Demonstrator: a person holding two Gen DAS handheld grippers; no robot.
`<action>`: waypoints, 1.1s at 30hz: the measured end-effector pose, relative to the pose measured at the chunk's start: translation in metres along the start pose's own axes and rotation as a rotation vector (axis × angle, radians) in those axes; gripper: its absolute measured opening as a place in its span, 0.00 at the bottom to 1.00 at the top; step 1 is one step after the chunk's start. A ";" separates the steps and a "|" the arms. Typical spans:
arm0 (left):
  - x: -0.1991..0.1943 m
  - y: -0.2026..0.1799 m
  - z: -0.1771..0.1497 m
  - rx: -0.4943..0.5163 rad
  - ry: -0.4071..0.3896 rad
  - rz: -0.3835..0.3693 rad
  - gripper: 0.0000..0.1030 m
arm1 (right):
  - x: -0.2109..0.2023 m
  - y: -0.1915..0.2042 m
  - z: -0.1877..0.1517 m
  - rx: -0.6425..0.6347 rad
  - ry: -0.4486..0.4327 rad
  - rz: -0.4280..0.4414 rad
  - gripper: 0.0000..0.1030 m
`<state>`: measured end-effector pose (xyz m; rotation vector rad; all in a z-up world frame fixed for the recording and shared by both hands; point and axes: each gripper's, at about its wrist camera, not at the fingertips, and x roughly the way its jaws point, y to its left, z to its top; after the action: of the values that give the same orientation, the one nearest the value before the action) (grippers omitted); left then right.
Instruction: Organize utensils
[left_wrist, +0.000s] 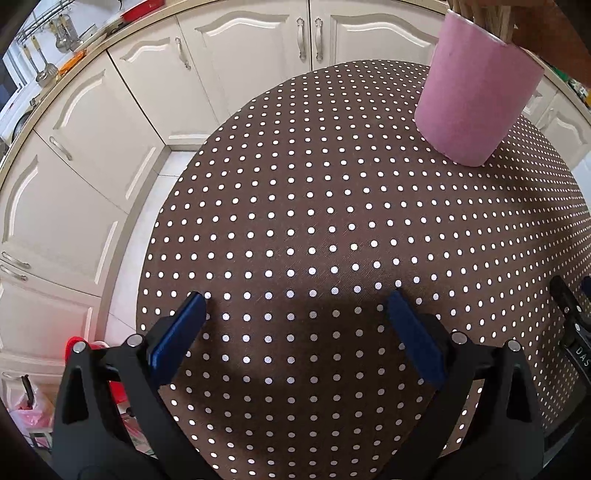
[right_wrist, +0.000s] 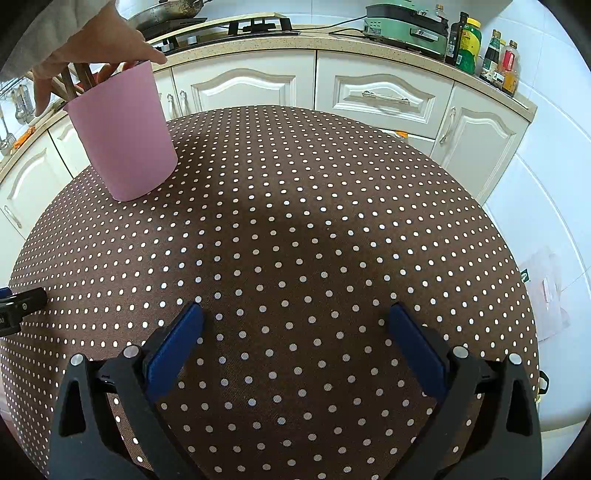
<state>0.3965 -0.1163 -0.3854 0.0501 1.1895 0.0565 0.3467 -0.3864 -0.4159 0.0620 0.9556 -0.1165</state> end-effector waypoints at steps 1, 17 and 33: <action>0.001 0.001 -0.001 -0.006 0.000 -0.008 0.94 | 0.000 0.000 0.000 0.000 0.000 0.000 0.94; 0.002 0.013 0.001 -0.008 0.007 -0.023 0.95 | 0.000 0.000 0.000 -0.001 0.000 0.000 0.94; 0.004 0.010 -0.001 0.001 0.000 -0.028 0.95 | 0.000 0.000 0.000 0.000 0.000 0.000 0.94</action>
<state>0.3965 -0.1055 -0.3889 0.0346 1.1897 0.0310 0.3472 -0.3862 -0.4158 0.0621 0.9556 -0.1167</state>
